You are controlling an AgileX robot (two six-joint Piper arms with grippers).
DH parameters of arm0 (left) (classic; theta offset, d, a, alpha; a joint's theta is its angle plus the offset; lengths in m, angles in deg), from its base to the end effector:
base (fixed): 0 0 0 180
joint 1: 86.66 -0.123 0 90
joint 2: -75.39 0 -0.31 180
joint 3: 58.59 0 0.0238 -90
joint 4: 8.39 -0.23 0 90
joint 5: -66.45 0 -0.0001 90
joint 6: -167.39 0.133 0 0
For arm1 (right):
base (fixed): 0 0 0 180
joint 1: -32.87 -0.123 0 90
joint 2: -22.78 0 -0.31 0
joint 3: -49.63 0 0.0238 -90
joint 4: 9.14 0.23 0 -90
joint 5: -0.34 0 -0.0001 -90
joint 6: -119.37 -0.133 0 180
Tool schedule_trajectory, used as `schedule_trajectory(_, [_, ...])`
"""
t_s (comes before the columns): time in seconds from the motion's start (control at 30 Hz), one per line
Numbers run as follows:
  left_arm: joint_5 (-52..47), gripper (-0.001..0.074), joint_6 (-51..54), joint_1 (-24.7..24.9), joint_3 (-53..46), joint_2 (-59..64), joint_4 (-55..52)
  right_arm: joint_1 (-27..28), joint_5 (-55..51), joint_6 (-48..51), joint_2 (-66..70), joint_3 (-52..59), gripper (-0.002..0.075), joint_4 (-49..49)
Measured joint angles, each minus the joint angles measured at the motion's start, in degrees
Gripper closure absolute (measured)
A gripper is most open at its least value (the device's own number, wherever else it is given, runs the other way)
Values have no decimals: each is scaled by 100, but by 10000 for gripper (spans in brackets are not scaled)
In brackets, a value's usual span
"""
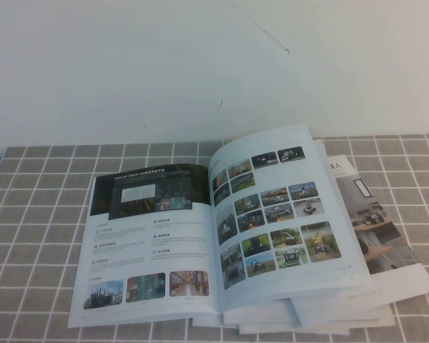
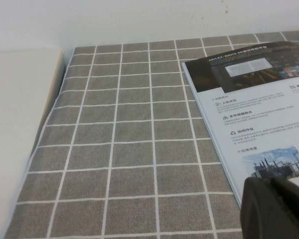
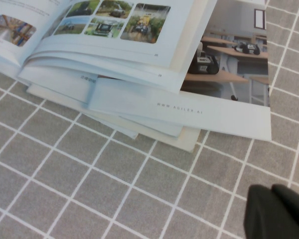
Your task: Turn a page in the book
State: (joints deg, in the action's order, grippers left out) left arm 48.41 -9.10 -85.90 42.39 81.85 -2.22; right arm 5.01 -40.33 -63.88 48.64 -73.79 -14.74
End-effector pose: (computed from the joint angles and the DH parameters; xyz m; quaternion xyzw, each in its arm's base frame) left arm 0.0486 -0.0051 0.1688 -0.0006 0.7849 -0.0299 0.6190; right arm 0.0545 0.0192 0.2397 -0.2042 0.8543 0.0836 0.4706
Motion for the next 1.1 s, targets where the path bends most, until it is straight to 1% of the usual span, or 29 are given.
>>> schedule_trajectory(0.4, [-10, 737, 0, 0, 9, 0, 0, 0, 0, 0, -15, 10, 729, -10])
schedule_trajectory(0.47, [-10, 737, 0, 0, 9, 0, 0, 59, 90, 140, -135, 58, 729, -184])
schedule_trajectory(0.53, [-19, 737, 0, 0, 9, 0, 0, 301, 230, 324, -336, 175, 729, -360])
schedule_trajectory(0.7, [-19, 737, 0, 0, 9, 0, 0, 1277, 838, 498, -1037, 763, 729, -375])
schedule_trajectory(0.83, [-19, 737, 0, 0, 9, 0, 0, 1974, 1338, 512, -1768, 1502, 729, -166])
schedule_trajectory(0.9, [-19, 737, 0, 0, 9, 0, 0, 2299, 1640, 512, -1908, 1880, 729, -16])
schedule_trajectory(1.0, [-19, 737, 0, 0, 9, 0, 0, 2656, 1939, 553, -1935, 2205, 729, 115])
schedule_trajectory(1.1, [-22, 737, 0, 0, 9, 0, 0, 2763, 1962, 708, -1935, 2217, 729, 145])
